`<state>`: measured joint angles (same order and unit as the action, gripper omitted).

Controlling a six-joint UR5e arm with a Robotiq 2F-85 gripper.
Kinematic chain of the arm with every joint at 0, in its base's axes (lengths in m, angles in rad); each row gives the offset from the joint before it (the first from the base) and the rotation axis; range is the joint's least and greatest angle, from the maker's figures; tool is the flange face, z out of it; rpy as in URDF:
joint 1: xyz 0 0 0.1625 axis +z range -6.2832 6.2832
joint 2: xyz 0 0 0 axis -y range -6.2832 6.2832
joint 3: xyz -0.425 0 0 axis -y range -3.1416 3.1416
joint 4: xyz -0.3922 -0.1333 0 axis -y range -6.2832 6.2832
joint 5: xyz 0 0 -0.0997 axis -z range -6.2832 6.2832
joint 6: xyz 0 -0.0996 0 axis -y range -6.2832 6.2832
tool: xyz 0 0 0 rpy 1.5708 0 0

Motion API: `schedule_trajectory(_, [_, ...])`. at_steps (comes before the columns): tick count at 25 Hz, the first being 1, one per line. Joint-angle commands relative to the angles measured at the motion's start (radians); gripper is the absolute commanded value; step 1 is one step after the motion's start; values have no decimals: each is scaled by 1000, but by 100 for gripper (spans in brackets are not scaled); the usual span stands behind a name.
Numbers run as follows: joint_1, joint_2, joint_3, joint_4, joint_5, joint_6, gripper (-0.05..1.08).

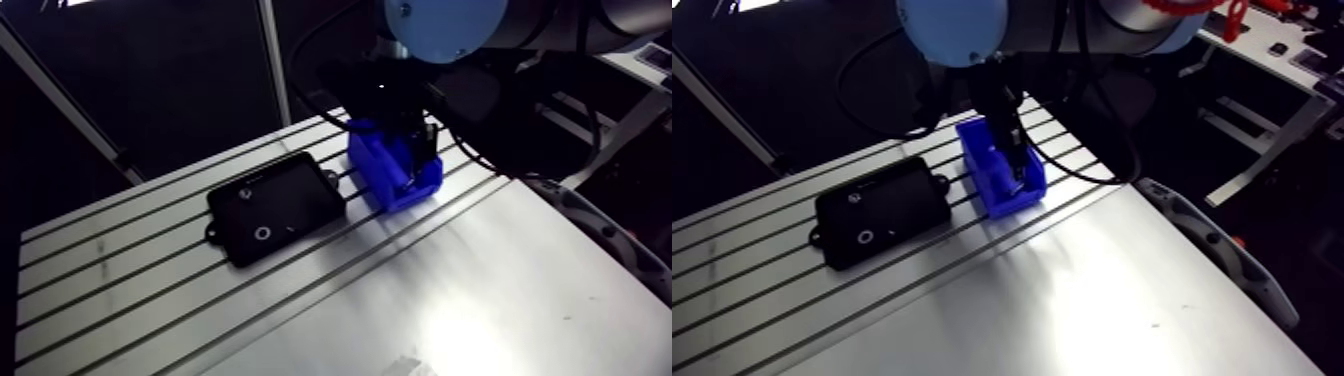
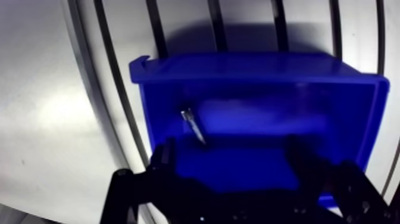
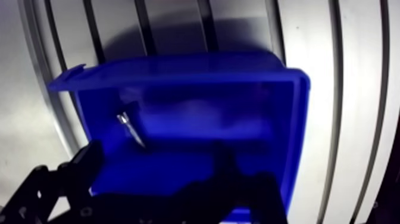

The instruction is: Pick up the M10 bolt from the tray and put it into the blue bin.

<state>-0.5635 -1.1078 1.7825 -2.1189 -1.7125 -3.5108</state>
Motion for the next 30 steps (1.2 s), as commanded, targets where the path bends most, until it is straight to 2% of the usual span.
schedule_trajectory(1, [5,-97,-22,81,0,32,1])
schedule_trajectory(4, [26,-145,-90,225,6,110,1])
schedule_trajectory(5, [33,-157,-116,274,14,153,1])
schedule_trajectory(8, [48,-197,-199,414,55,298,1])
schedule_trajectory(10, [53,-215,-239,463,81,417,1])
schedule_trajectory(15, [103,-237,-326,481,81,1014,1])
schedule_trajectory(20, [145,-283,-346,495,81,1399,1])
schedule_trajectory(24, [191,-300,-351,535,86,1571,1])
schedule_trajectory(28, [237,-315,-354,569,87,1674,1])
schedule_trajectory(30, [229,-335,-361,598,93,1683,1])
